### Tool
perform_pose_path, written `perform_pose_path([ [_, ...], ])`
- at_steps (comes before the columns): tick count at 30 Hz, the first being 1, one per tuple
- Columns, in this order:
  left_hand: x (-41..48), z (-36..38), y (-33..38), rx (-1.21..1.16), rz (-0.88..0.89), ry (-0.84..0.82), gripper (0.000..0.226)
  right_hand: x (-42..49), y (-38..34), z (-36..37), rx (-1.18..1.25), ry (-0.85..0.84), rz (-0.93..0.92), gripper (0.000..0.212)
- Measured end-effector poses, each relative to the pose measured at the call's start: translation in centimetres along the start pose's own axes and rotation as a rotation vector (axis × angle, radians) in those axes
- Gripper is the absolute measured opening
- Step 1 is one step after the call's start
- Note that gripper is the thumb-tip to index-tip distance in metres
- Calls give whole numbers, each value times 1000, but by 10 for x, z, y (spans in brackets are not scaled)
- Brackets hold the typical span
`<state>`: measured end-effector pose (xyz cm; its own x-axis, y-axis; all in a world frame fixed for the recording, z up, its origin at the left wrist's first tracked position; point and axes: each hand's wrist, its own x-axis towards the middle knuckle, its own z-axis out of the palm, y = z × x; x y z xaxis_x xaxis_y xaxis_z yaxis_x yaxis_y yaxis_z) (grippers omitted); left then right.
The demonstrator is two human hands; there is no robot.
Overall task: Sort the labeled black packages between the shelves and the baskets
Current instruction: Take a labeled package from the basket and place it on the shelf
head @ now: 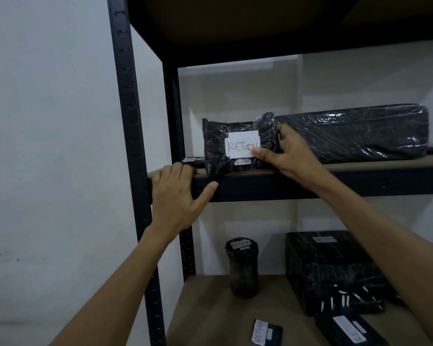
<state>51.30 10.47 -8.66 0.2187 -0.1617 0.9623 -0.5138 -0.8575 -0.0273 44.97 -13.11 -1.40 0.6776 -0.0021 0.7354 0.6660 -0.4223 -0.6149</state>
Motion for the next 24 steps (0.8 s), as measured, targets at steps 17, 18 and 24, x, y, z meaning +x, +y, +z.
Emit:
perform_pose_path([
  [17,-94,-74,49,-252,-99,-572,51,-132,-28,-17,97,180,-94,29],
  [18,-104,-83,58,-290,-137,-595,43,-146,-30,-23,130,184,-65,29],
  [24,-160,-142,129,-379,-227,-567,44,-244,-44,-58,209,187,189,26],
])
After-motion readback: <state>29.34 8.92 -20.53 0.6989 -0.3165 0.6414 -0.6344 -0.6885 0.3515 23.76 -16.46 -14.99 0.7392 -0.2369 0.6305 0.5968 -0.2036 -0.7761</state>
